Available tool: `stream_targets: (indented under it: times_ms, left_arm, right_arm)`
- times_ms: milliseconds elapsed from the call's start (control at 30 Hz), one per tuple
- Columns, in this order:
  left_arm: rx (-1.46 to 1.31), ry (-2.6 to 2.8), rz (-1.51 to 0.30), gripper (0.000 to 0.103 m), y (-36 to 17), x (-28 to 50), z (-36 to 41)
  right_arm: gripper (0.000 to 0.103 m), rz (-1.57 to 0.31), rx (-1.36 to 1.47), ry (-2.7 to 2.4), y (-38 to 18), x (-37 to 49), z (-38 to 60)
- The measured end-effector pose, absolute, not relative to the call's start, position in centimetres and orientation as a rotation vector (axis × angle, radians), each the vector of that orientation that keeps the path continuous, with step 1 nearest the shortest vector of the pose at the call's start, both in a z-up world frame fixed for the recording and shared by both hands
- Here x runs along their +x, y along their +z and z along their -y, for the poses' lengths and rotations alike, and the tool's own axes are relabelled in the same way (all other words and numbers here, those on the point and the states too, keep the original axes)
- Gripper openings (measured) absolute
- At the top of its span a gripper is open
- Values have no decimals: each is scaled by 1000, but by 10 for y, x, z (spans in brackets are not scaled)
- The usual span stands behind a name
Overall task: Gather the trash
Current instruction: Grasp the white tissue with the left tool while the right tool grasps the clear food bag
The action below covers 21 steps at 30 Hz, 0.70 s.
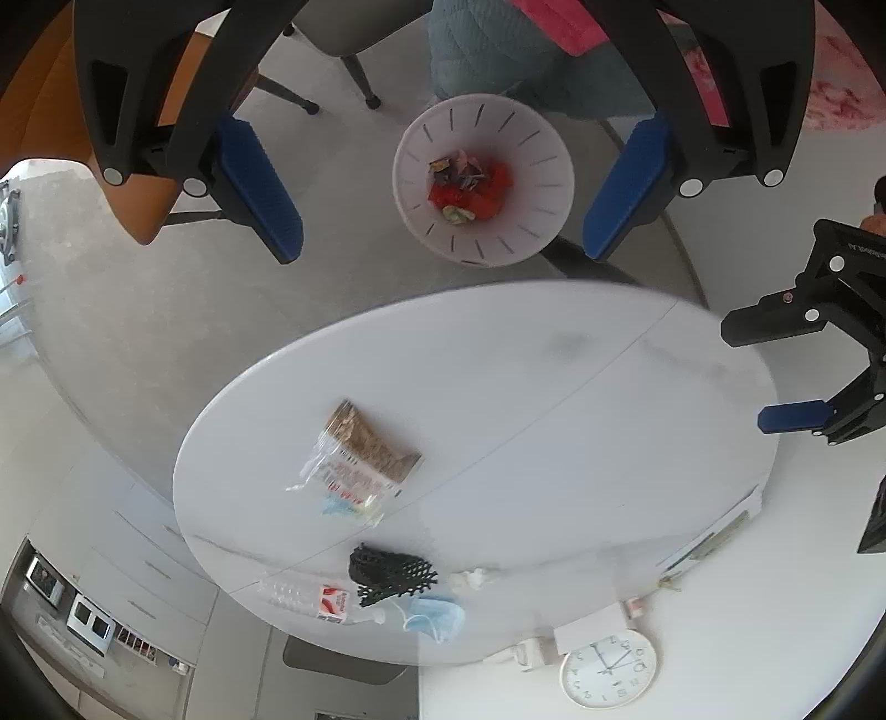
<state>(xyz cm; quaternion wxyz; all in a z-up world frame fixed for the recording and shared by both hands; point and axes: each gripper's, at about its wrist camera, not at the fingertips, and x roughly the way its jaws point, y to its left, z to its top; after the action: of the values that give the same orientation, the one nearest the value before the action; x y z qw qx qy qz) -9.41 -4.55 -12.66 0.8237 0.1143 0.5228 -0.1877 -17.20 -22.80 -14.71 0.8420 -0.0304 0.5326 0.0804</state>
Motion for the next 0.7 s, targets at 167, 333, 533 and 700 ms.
stream_targets:
  times_ms: [167, 333, 533, 700]
  left_arm:
    - [209, -338, -1096, 95, -122, -64, 51]
    - [185, -262, -1069, 95, -117, -26, 62]
    - [201, -241, -1002, 95, -113, 31, 73]
    - [230, -297, -1006, 95, -129, 100, 72]
  right_arm:
    - [101, -1111, -44, 190, -147, -137, 238]
    - [101, -1091, 12, 166, -149, -91, 261]
    - [101, -1087, 56, 96, -161, -39, 275]
    - [101, -1096, 163, -20, -181, -6, 276]
